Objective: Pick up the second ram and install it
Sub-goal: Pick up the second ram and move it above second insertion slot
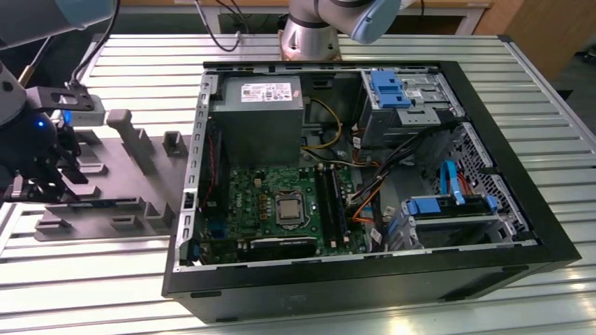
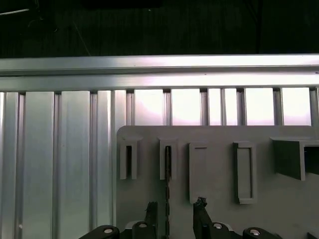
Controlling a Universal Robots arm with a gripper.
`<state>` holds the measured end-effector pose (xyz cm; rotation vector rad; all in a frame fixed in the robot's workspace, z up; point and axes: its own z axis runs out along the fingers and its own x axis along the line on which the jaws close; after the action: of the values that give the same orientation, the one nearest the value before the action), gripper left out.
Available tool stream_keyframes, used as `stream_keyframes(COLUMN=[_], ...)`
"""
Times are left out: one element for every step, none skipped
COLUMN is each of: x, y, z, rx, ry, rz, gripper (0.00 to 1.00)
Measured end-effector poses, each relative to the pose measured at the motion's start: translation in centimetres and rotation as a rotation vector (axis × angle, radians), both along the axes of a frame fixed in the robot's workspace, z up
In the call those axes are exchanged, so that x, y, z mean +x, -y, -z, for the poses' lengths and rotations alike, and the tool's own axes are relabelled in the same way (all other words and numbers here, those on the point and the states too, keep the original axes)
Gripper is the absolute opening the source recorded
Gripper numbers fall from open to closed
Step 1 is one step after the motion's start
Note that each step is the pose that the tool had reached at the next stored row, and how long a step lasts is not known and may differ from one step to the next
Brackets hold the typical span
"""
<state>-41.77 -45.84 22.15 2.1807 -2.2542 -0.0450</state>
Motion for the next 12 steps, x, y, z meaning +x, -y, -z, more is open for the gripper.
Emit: stream_keyframes(x=[0.0, 0.0, 0.0, 0.0, 0.0, 0.0, 0.0, 0.0, 0.0, 0.0, 0.0, 0.0], y=[0.01, 0.02, 0.04, 0.05, 0.07, 0.08, 0.10, 0.11, 0.12, 0.13, 0.15, 0.16], z=[0.08, 0.16, 0.24, 0.34, 0.43, 0.53, 0.64, 0.74, 0.83, 0.93, 1.02, 1.12], rx=[-0.0001, -0.0002, -0.0002, -0.0001, -0.0001, -0.0001, -0.0001, -0.0001, -0.0001, -0.0001, -0.0001, -0.0001], ry=[0.0000, -0.0001, -0.0001, 0.0000, 0.0000, 0.0000, 0.0000, 0.0000, 0.0000, -0.0001, 0.0000, 0.0000], rz=[0.000, 0.000, 0.000, 0.000, 0.000, 0.000, 0.000, 0.000, 0.000, 0.000, 0.000, 0.000], gripper=[0.42, 0.42, 0.42, 0.42, 0.42, 0.42, 0.42, 0.42, 0.42, 0.42, 0.42, 0.42])
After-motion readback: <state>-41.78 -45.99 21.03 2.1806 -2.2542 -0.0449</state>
